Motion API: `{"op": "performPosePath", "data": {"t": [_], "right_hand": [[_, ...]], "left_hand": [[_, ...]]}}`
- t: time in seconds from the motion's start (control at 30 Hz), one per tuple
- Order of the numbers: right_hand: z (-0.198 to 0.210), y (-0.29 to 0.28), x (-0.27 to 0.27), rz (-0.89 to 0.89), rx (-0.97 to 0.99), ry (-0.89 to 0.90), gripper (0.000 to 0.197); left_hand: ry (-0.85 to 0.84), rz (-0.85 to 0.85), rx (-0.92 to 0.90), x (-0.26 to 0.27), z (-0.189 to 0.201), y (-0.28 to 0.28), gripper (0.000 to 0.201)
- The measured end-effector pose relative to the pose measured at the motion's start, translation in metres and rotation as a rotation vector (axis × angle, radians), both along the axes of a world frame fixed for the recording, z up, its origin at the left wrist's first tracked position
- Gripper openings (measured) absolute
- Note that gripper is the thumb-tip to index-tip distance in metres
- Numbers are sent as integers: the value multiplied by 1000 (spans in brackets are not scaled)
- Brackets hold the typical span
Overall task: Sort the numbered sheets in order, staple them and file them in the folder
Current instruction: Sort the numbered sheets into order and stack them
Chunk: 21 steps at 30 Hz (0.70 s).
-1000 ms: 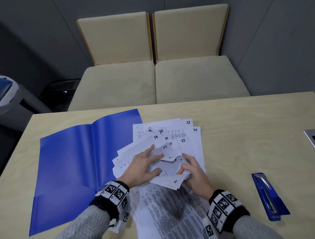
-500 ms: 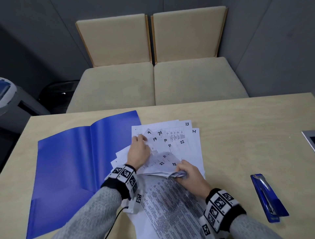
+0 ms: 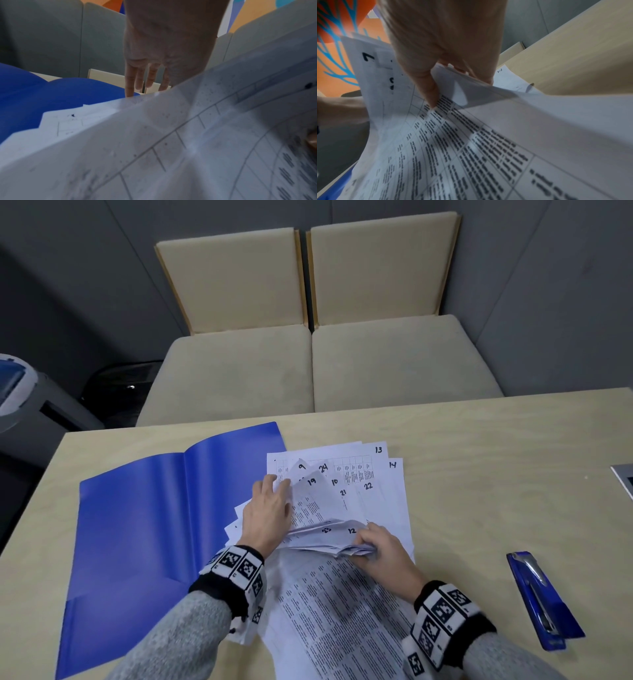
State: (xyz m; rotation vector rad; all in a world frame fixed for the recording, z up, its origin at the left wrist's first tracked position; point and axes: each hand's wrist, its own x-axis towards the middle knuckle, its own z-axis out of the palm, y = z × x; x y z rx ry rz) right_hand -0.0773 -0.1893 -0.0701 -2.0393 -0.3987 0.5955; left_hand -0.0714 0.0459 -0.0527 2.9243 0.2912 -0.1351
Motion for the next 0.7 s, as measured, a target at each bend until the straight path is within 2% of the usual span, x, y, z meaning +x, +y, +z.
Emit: {"op": "performPosePath", "data": {"t": [0.13, 0.2, 0.33, 0.4, 0.47, 0.5, 0.57, 0.6, 0.63, 0.7], "right_hand": [[1, 0, 0, 8, -11, -33, 36], [-1, -2, 1, 2, -37, -72, 35], [0, -2, 3, 12, -74, -67, 15], [3, -1, 4, 10, -6, -88, 23], [3, 0, 7, 15, -2, -137, 20], [3, 2, 8, 26, -8, -139, 17], [2, 4, 9, 53, -40, -128, 11], [4, 5, 9, 62, -59, -130, 13], [6, 5, 8, 66, -70, -127, 16], [9, 5, 7, 54, -62, -114, 16]], "left_hand": [[6, -32, -17, 0, 2, 1, 23], [43, -94, -103, 0, 1, 5, 23], [209, -165, -621, -5, 17, 11, 20], [356, -163, -809, -10, 30, 9, 4], [434, -132, -924, -12, 41, 6, 33], [418, -89, -951, -11, 40, 6, 49], [304, 48, -879, -6, 32, 6, 67], [219, 112, -773, -2, 25, 7, 64], [131, 162, -655, 2, 16, 10, 51], [98, 212, -536, 7, 6, 12, 18]]}}
